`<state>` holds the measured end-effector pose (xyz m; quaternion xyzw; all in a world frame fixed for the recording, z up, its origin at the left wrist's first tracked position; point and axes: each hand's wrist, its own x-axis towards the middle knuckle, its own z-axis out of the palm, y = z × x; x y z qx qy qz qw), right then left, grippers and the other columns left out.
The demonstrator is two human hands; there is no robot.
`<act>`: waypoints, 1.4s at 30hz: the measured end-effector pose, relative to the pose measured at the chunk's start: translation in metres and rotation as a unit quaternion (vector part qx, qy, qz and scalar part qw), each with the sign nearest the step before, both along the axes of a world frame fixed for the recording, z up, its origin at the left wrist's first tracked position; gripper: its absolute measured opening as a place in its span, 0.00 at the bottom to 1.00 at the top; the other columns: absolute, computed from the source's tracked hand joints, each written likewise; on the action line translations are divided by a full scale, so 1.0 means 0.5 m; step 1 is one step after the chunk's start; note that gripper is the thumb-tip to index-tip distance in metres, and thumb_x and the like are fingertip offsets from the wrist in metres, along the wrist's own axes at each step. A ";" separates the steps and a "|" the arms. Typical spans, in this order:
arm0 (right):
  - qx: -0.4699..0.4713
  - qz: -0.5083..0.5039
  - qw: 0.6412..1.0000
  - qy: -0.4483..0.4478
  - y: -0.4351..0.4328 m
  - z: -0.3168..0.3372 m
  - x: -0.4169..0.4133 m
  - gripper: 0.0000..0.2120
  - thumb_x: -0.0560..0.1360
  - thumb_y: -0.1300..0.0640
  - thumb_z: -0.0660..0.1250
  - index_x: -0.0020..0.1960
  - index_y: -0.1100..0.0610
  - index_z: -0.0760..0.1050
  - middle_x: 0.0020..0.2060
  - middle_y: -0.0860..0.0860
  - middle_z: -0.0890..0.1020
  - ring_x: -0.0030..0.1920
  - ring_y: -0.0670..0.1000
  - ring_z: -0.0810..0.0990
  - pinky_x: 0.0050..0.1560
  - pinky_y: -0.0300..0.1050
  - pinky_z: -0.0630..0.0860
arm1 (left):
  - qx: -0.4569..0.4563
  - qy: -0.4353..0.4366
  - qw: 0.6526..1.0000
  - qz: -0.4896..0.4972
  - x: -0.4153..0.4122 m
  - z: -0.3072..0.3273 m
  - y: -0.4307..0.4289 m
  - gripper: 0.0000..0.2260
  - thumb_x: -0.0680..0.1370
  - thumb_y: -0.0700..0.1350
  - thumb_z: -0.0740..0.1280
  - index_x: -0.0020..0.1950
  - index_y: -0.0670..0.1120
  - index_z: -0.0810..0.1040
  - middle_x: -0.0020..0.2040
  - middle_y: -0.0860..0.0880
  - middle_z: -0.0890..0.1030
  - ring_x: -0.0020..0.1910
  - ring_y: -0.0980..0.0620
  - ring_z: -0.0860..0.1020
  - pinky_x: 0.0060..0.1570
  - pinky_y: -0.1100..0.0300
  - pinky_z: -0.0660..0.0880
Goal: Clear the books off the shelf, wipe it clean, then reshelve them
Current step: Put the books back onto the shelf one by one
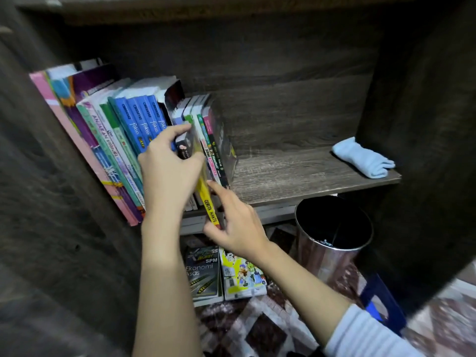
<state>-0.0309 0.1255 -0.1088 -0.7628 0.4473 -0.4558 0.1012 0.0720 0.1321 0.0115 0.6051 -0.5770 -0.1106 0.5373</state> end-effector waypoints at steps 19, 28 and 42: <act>0.072 -0.094 0.993 0.014 -0.073 0.028 -0.060 0.36 0.74 0.59 0.65 0.76 0.47 0.52 0.69 0.51 0.71 0.58 0.63 0.76 0.50 0.52 0.72 | -0.048 -0.018 0.997 -0.062 -0.080 -0.018 -0.061 0.21 0.73 0.41 0.69 0.65 0.56 0.73 0.55 0.57 0.78 0.54 0.49 0.75 0.51 0.61 0.69; 0.151 -0.058 0.975 -0.153 -0.147 -0.014 -0.010 0.34 0.75 0.67 0.59 0.74 0.45 0.53 0.59 0.59 0.78 0.56 0.65 0.76 0.51 0.52 0.72 | -0.021 -0.027 0.998 -0.057 -0.100 -0.047 -0.114 0.23 0.73 0.39 0.69 0.67 0.52 0.72 0.30 0.57 0.69 0.25 0.67 0.70 0.28 0.76 0.64; 0.305 0.101 0.932 -0.169 -0.242 -0.062 -0.076 0.49 0.58 0.65 0.70 0.74 0.42 0.56 0.71 0.50 0.67 0.69 0.51 0.69 0.68 0.52 0.68 | -0.038 -0.179 0.979 0.091 -0.085 -0.082 -0.173 0.27 0.70 0.47 0.74 0.68 0.59 0.71 0.63 0.47 0.66 0.60 0.48 0.65 0.58 0.56 0.64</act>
